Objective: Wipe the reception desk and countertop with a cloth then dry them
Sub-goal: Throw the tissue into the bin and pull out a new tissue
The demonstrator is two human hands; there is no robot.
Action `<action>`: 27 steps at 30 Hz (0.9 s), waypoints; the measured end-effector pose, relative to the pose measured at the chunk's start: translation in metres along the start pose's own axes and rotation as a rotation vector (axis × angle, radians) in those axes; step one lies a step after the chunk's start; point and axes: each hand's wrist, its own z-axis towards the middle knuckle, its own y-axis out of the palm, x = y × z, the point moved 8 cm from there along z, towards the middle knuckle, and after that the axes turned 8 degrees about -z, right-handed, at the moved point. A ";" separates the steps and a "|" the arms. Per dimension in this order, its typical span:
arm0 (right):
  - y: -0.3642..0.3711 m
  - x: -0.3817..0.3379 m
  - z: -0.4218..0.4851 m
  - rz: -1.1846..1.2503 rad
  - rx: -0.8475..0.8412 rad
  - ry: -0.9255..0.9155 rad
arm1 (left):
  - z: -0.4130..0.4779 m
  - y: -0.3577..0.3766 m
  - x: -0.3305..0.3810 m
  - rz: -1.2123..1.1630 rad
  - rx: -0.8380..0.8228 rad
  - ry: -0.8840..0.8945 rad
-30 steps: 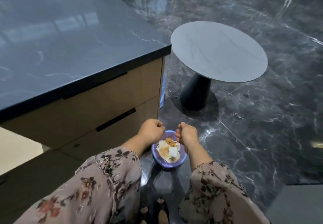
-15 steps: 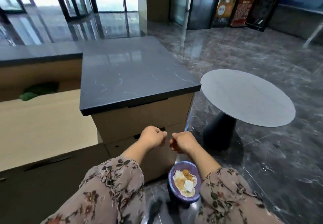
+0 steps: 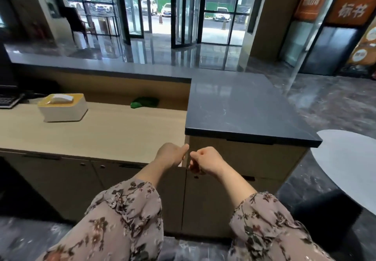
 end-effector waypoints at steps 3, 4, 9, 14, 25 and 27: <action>0.025 -0.034 0.019 -0.031 -0.037 -0.045 | 0.016 -0.037 -0.016 -0.035 0.064 -0.046; 0.040 -0.053 0.034 -0.052 -0.047 -0.064 | 0.030 -0.058 -0.025 -0.066 0.094 -0.054; 0.071 -0.097 0.073 -0.082 -0.039 -0.091 | 0.069 -0.111 -0.046 -0.132 0.136 -0.082; 0.115 -0.145 0.132 -0.068 -0.018 -0.073 | 0.121 -0.179 -0.063 -0.172 0.132 -0.062; 0.219 -0.234 0.244 -0.088 0.039 -0.008 | 0.214 -0.321 -0.123 -0.180 0.172 0.009; 0.238 -0.244 0.259 -0.112 0.023 -0.003 | 0.228 -0.350 -0.141 -0.128 0.260 0.002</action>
